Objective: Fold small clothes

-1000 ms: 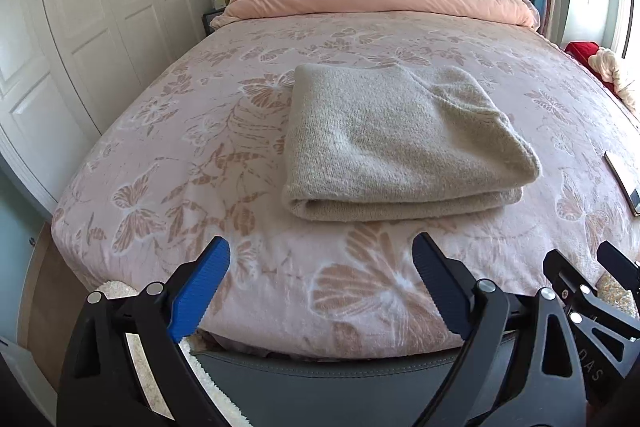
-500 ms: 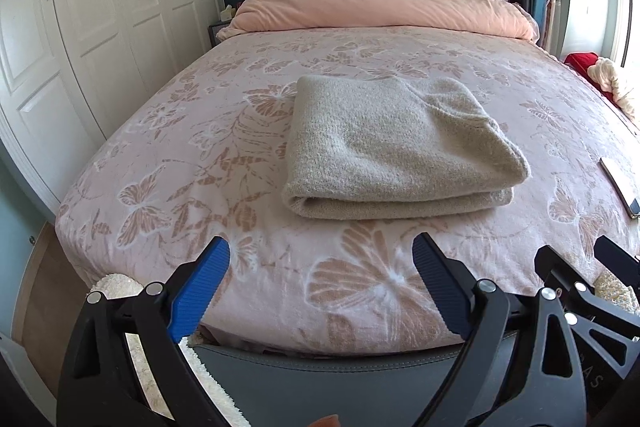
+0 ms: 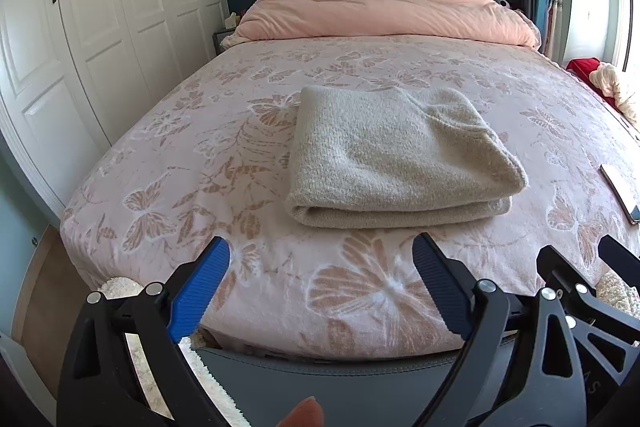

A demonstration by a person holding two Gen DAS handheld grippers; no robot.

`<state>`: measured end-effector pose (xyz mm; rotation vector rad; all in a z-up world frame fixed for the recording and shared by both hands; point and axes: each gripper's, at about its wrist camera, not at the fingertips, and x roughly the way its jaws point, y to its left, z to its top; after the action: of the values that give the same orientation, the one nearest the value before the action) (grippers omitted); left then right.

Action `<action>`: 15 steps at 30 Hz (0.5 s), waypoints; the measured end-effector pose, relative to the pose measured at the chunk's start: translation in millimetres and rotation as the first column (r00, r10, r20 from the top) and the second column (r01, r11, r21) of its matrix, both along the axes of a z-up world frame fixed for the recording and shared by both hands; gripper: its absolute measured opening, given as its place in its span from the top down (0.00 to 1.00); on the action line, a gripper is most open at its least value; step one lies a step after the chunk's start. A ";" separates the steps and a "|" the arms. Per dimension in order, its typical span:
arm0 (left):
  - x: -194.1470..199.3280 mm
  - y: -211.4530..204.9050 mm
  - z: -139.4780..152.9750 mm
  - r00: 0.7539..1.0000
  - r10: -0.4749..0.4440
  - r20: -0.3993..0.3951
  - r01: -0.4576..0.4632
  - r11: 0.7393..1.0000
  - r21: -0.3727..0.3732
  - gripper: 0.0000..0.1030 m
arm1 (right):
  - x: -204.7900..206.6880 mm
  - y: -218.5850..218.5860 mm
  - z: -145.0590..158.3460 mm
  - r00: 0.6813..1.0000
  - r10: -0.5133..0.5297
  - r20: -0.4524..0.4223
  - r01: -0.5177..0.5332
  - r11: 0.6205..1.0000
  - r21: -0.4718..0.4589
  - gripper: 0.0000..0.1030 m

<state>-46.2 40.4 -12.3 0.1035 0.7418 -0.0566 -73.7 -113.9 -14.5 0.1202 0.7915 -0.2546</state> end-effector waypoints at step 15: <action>-0.3 -2.5 2.5 1.000 0.005 0.009 -0.005 1.000 0.008 0.12 | -1.2 1.9 1.3 1.000 -0.012 0.002 0.012 1.000 -0.014 0.29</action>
<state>-46.5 37.9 -9.9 0.1098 0.7329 -0.0481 -75.0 -112.0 -13.2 0.1123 0.7876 -0.2708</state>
